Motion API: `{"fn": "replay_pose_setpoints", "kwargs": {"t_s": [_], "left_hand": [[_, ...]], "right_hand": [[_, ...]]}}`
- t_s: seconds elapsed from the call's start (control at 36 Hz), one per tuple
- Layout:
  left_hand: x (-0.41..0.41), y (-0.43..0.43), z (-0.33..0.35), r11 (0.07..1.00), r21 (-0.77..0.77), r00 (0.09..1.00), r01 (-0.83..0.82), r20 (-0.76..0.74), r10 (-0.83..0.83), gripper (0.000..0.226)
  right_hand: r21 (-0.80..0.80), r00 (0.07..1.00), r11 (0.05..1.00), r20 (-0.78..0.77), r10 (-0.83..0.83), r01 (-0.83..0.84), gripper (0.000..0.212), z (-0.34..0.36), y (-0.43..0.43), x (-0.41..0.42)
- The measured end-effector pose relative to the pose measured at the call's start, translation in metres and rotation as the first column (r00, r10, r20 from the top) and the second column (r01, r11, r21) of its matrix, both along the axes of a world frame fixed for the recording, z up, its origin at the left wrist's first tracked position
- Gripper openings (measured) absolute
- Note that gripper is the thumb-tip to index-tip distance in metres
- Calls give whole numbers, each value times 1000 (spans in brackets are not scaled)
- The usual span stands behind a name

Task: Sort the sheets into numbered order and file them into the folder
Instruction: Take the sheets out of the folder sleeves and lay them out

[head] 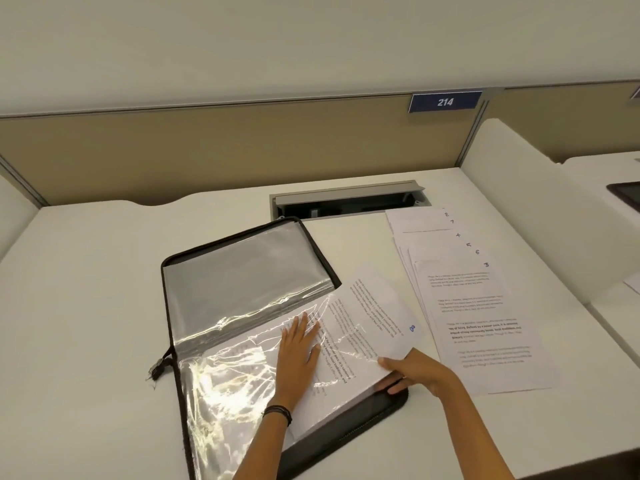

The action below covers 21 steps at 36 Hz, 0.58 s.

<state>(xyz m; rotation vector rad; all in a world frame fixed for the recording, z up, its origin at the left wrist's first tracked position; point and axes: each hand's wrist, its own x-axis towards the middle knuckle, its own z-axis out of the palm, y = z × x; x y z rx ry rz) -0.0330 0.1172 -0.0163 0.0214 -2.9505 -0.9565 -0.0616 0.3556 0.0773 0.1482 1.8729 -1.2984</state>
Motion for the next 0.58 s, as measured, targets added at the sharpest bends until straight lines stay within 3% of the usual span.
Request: {"fn": "replay_pose_setpoints", "kwargs": {"t_s": [0.19,0.44,0.58], "left_hand": [[-1,1,-1,1000,9,1000,-5,-8,5,75],[1,2,2,1000,-9,1000,6,12,-6,77],[-1,1,0,999,-39,999,10,32,-9,82]], "right_hand": [[-33,997,999,-65,-33,31,28,2,-2,-2],[-21,969,977,-118,-215,214,24,4,1,-13],[-72,905,930,-215,-366,359,22,4,6,-23]]}}
